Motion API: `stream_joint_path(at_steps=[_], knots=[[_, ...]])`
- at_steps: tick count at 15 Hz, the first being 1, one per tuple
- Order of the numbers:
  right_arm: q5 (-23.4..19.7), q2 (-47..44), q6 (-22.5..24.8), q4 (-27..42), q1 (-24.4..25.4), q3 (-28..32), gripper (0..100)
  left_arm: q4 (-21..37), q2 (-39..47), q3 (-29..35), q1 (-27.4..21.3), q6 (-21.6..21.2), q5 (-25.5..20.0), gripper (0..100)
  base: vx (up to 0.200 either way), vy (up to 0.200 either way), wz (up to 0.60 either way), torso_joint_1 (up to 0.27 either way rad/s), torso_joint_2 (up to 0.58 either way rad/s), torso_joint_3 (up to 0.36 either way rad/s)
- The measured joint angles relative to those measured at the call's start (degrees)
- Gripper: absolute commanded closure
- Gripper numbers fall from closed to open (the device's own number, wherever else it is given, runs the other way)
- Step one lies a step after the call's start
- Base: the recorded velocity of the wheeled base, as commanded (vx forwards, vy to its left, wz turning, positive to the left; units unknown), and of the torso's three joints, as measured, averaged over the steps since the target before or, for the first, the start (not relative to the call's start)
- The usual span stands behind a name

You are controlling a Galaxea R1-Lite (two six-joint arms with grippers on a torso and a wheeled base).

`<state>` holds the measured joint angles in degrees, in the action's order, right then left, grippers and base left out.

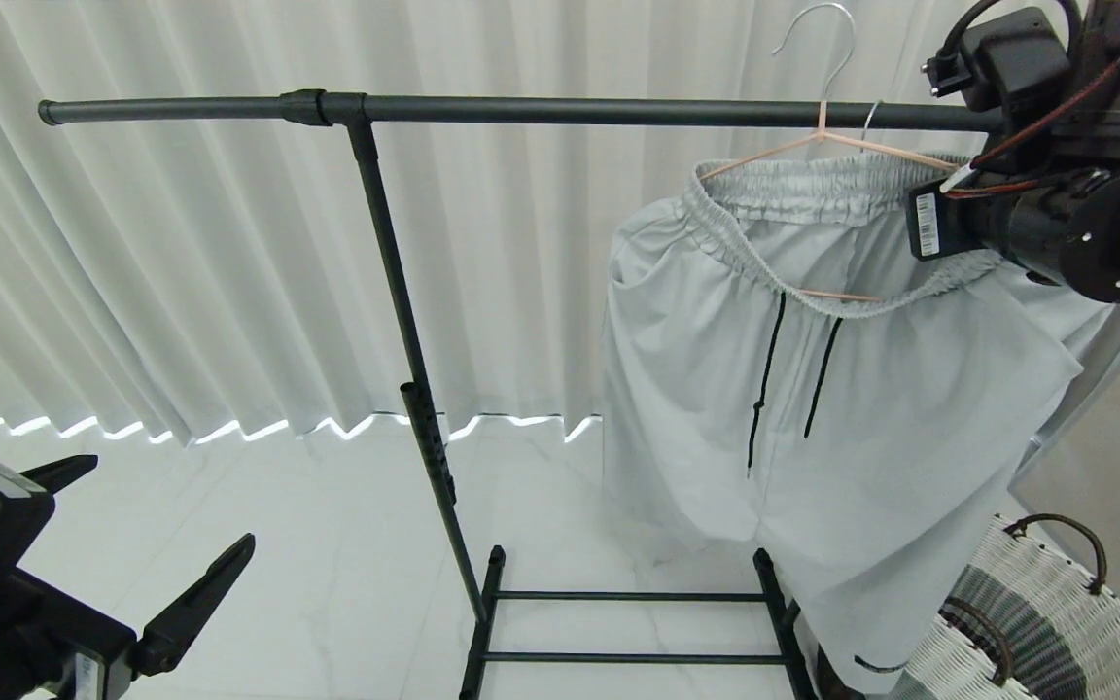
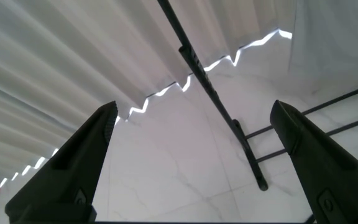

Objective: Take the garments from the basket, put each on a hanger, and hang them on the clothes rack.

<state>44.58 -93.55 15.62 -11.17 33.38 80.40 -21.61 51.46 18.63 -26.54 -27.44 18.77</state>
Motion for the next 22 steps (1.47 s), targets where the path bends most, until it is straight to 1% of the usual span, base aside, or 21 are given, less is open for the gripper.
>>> stream_joint_path(at_steps=[1, 3, 6, 9, 12, 16, 22], knots=[[0.33, -0.07, 0.0, 0.11, 0.16, 0.0, 100, 0.02, -0.02, -0.02, 0.0, -0.09, 0.02, 0, 0.2, 0.0, 0.0, 0.007, 0.0, -0.007], [0.9, -0.13, 0.01, 0.09, 0.5, 0.0, 100, 0.02, -0.05, -0.09, -0.02, -0.12, -0.06, 0, 0.0, 0.0, 0.0, 0.0, 0.0, 0.0], [3.54, -0.35, 0.09, 0.24, 1.99, 0.09, 100, 0.02, -0.06, -0.38, -0.16, -0.15, -0.15, 0, 0.0, 0.0, 0.0, 0.0, 0.0, 0.0], [4.39, -0.91, 0.15, 0.22, 2.47, 1.13, 100, 0.0, -0.16, -0.41, -0.17, -0.15, -0.15, 0, 0.0, 0.0, 0.0, 0.0, 0.0, 0.0], [5.73, -3.25, 0.45, 0.26, 2.56, 5.29, 100, 0.02, -0.16, -0.44, -0.2, -0.15, -0.15, 0, 0.0, 0.0, 0.0, 0.0, 0.0, 0.0], [6.13, -7.25, 0.85, 0.37, 2.86, 9.9, 100, 0.02, -0.17, -0.5, -0.16, -0.15, -0.15, 0, 0.0, 0.0, 0.0, 0.0, 0.0, 0.0], [6.13, -11.8, 0.83, 0.39, 2.89, 11.08, 100, 0.02, -0.13, -0.48, -0.3, -0.26, -0.17, 0, 0.0, 0.0, 0.0, 0.0, 0.0, 0.0]])
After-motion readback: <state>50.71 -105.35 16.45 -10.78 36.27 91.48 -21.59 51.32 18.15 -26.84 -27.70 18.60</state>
